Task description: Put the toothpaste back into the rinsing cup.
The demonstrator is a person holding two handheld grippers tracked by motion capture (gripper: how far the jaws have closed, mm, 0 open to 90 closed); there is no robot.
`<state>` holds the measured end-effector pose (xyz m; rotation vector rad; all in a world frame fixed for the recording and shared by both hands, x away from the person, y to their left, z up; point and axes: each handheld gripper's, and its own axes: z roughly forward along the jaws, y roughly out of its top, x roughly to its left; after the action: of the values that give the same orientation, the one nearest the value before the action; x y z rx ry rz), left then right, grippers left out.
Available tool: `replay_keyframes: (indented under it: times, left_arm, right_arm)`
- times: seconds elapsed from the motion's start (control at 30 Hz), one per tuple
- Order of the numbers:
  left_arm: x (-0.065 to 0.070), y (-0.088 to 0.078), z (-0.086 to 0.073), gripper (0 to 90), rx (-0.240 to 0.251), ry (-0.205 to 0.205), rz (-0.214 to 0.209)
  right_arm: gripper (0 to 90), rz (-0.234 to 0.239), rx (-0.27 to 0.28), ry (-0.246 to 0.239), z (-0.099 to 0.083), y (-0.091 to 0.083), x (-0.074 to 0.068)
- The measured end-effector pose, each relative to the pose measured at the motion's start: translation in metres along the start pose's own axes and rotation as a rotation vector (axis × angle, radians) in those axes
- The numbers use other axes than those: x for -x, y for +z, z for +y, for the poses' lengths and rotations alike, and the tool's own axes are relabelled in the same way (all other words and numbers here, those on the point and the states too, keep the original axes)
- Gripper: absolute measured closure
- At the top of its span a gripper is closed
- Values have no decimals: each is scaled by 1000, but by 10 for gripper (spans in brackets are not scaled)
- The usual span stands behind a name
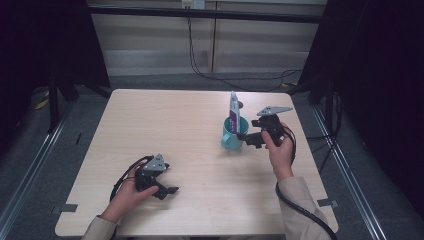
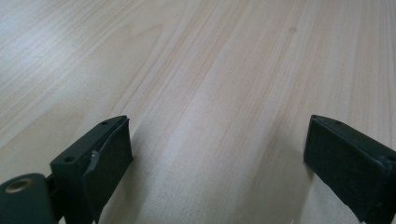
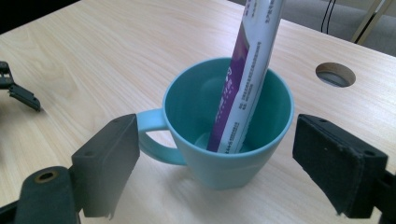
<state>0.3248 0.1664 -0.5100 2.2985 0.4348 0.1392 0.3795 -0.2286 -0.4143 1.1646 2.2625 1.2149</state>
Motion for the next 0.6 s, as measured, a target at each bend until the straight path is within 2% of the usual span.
replay_keyframes:
  times: [0.6]
  left_arm:
    - [0, 0, 0, 74, -2, 0, -2]
  right_arm:
    - [144, 11, -14, -29, -12, -10, -2]
